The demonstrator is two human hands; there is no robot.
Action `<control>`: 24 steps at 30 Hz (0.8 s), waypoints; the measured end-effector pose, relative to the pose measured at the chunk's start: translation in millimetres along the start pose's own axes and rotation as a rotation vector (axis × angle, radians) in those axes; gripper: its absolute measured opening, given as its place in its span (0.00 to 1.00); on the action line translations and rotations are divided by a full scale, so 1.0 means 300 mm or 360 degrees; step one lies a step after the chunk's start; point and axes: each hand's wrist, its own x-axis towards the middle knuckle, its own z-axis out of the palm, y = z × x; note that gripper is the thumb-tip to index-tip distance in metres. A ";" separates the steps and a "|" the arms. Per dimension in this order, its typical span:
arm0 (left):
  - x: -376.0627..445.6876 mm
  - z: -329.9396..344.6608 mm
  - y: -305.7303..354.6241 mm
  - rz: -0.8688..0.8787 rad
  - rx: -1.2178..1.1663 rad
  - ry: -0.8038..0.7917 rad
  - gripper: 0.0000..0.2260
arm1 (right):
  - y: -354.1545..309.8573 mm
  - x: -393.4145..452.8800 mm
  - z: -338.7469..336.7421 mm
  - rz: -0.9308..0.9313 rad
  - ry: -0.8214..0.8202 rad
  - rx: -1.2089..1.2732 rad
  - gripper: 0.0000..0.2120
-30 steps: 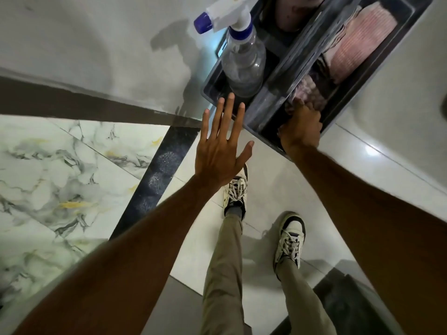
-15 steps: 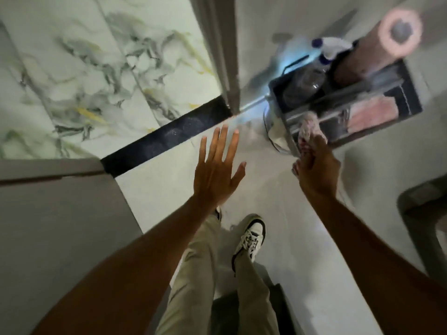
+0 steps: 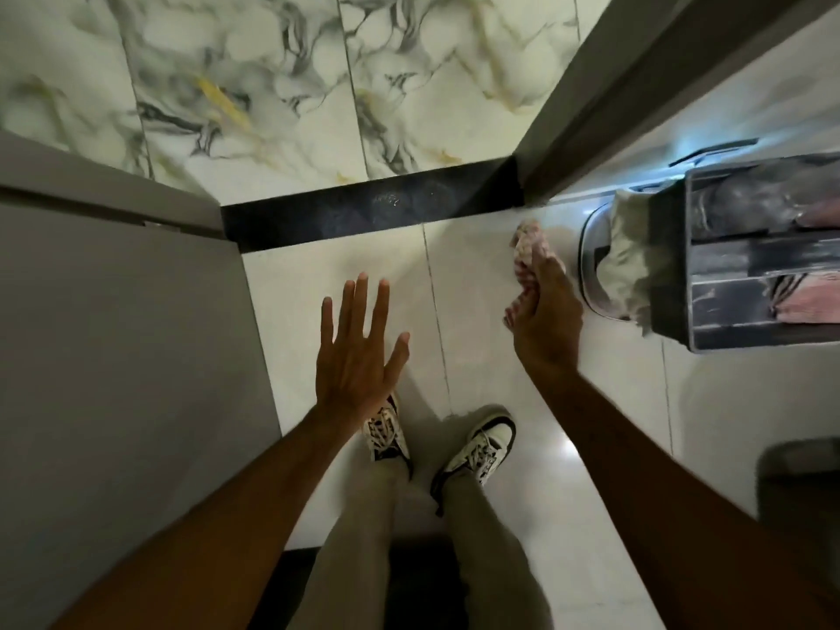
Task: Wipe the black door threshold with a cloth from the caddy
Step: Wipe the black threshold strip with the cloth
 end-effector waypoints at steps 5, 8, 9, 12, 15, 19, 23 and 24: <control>0.111 0.040 -0.138 0.0008 -0.0036 0.0003 0.40 | -0.030 0.069 0.181 0.0040 0.0042 -0.0042 0.33; 0.248 0.156 -0.214 -0.0009 0.0000 0.0072 0.37 | 0.008 0.201 0.362 0.0046 0.0114 -0.0201 0.36; 0.310 0.226 -0.241 0.0006 0.0017 0.0089 0.36 | 0.035 0.261 0.440 0.0048 0.0131 -0.0246 0.34; 0.524 0.494 -0.325 0.0088 0.0061 0.0104 0.36 | 0.141 0.472 0.693 0.0071 0.0208 -0.0328 0.29; 0.738 0.795 -0.418 0.0186 0.0106 0.0111 0.37 | 0.279 0.669 0.939 0.0068 0.0315 -0.0281 0.24; 0.963 1.138 -0.551 0.0219 0.0098 0.0082 0.37 | 0.467 0.891 1.165 0.0089 0.0264 -0.0319 0.27; 1.061 1.351 -0.638 0.0228 0.0098 0.0220 0.36 | 0.587 1.039 1.258 -0.0260 0.0254 -0.0951 0.38; 1.071 1.385 -0.653 0.0243 0.0097 0.0304 0.35 | 0.594 1.086 1.280 -0.0307 0.0331 -0.0994 0.37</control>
